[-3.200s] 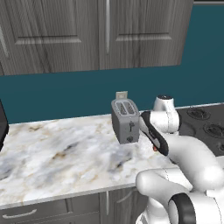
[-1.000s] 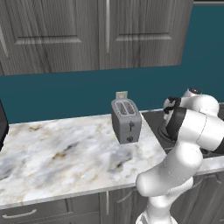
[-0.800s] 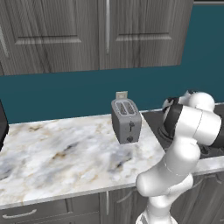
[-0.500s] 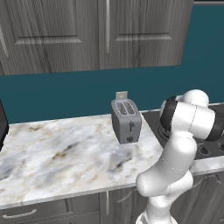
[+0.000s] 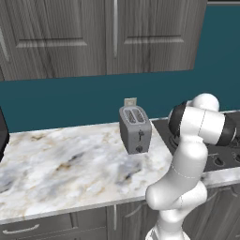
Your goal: Place both pans onto different burners. Then place the sweet potato and the fish on different pans.
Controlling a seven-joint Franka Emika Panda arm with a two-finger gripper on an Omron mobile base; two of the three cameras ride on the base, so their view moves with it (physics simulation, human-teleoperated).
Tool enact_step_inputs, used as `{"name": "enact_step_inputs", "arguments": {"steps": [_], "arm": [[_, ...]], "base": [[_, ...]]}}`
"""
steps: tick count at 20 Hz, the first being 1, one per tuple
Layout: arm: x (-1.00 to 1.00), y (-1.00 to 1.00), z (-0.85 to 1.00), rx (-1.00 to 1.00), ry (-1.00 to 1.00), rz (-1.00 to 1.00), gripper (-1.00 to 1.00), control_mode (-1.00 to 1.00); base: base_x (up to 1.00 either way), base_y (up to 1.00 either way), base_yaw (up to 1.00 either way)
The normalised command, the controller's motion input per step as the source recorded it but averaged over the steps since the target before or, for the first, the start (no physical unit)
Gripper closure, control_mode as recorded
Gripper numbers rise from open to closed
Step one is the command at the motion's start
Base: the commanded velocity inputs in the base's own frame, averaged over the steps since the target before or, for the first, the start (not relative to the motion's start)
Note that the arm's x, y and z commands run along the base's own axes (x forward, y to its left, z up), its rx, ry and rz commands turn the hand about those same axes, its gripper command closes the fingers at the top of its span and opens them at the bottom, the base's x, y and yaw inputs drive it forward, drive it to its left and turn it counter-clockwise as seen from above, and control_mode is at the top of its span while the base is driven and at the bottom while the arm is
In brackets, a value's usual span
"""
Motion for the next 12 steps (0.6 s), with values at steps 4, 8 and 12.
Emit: {"name": "enact_step_inputs", "arguments": {"steps": [4, 8, 12], "arm": [[0.10, 0.00, -0.30, 0.00, 0.00, 0.01, 1.00, -1.00], [0.12, 0.00, -0.40, 0.00, 0.00, 0.01, 1.00, -1.00], [0.08, 0.00, -0.42, 0.00, 0.00, 0.02, -1.00, -1.00]], "base": [[0.00, 0.00, 0.00], [0.00, 0.00, 0.00], [0.00, 0.00, 0.00]]}}
